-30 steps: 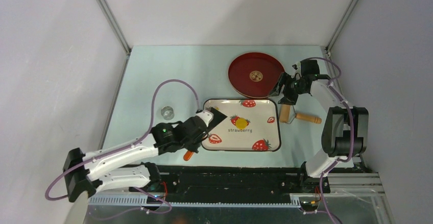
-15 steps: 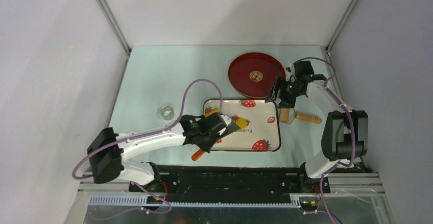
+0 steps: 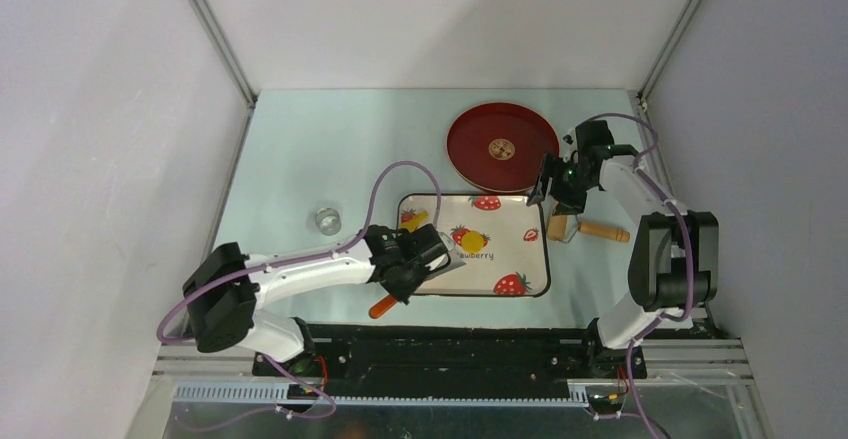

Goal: Roll out the dumpling wrappers from the dough

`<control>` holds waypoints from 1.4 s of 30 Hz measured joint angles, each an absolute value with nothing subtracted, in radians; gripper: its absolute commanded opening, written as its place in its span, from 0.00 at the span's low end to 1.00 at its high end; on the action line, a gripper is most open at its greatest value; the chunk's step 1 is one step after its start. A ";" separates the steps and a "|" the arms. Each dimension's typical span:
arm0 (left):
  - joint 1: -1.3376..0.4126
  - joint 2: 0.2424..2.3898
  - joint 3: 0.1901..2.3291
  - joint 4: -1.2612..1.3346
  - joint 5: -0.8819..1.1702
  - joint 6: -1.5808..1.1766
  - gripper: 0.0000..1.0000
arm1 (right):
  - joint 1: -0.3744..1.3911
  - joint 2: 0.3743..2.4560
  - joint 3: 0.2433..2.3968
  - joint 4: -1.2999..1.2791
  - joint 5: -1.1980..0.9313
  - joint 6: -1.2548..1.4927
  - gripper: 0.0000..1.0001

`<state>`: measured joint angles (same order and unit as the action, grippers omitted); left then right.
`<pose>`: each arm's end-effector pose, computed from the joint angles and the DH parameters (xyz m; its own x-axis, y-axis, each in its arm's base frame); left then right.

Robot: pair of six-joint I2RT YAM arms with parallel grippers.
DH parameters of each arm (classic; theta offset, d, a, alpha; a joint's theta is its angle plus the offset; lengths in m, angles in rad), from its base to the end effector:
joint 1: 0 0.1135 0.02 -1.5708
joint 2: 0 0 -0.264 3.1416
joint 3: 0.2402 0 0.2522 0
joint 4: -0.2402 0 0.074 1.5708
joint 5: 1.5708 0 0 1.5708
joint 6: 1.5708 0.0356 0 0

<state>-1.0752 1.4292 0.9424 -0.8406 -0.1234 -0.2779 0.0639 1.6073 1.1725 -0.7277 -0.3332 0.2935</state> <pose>0.1245 -0.2211 0.2072 -0.6794 0.6844 -0.2645 0.6993 0.7131 0.0488 0.3184 0.0320 0.2298 -0.9317 0.2143 -0.2932 0.0832 0.9118 0.4022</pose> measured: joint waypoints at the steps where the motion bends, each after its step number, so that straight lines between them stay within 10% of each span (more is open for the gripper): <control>1: -1.075 1.429 0.942 -0.842 -0.123 -0.278 0.00 | 0.065 1.617 1.177 -0.729 -0.329 0.294 0.72; 12: -1.066 1.295 0.942 -0.859 -0.128 -0.290 0.00 | 0.189 1.908 1.602 -0.776 -0.256 0.294 0.67; 22: -1.044 1.147 0.922 -0.860 -0.146 -0.355 0.00 | 0.283 2.302 2.056 -0.877 -0.224 0.287 0.21; 42: -1.019 1.066 0.862 -0.851 -0.178 -0.412 0.00 | 0.328 2.289 1.877 -0.916 -0.215 0.232 0.00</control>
<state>-1.0195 1.0664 0.8623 -0.8513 -0.1783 -0.4118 0.3283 2.2894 1.8767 -0.9161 -0.2150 0.2317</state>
